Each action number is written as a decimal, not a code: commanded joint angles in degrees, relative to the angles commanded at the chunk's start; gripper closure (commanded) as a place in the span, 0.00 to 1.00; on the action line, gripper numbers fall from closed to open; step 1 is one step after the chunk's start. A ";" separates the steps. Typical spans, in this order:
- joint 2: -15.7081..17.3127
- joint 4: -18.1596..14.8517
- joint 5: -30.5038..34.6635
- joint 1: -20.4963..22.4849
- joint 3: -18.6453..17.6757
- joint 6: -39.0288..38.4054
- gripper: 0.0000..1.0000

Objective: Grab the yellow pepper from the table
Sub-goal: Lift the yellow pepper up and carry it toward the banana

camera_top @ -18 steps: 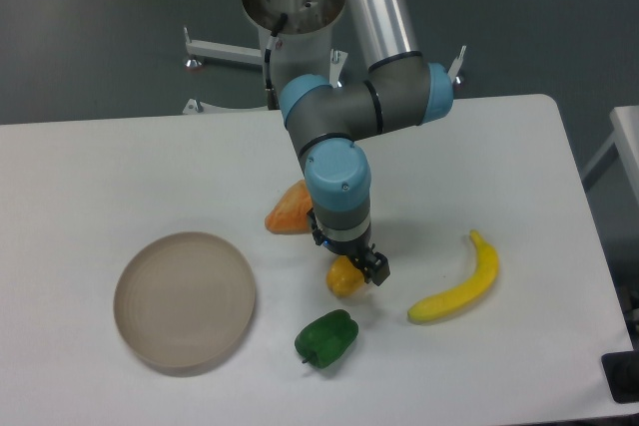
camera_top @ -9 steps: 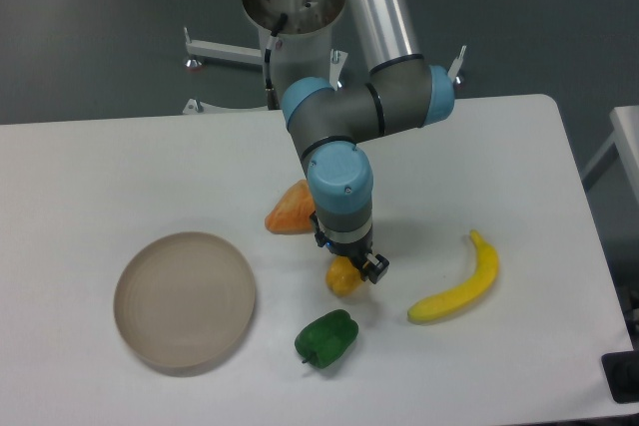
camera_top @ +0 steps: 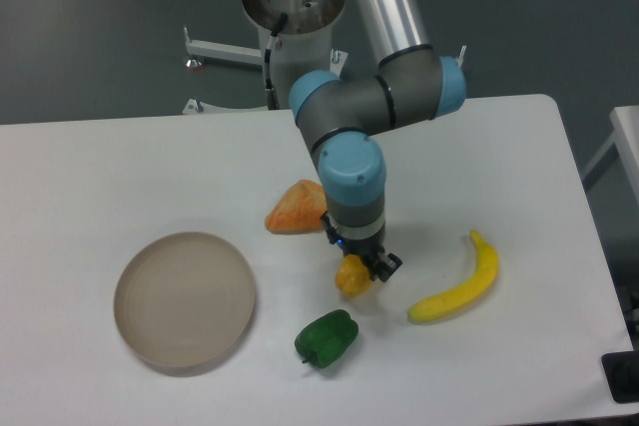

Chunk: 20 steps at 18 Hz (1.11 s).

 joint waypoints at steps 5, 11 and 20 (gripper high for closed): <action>2.63 -0.09 0.09 2.02 0.71 6.24 0.41; 3.61 -0.53 0.17 2.90 0.18 8.28 0.41; 3.61 -0.53 -0.26 3.08 0.09 8.28 0.41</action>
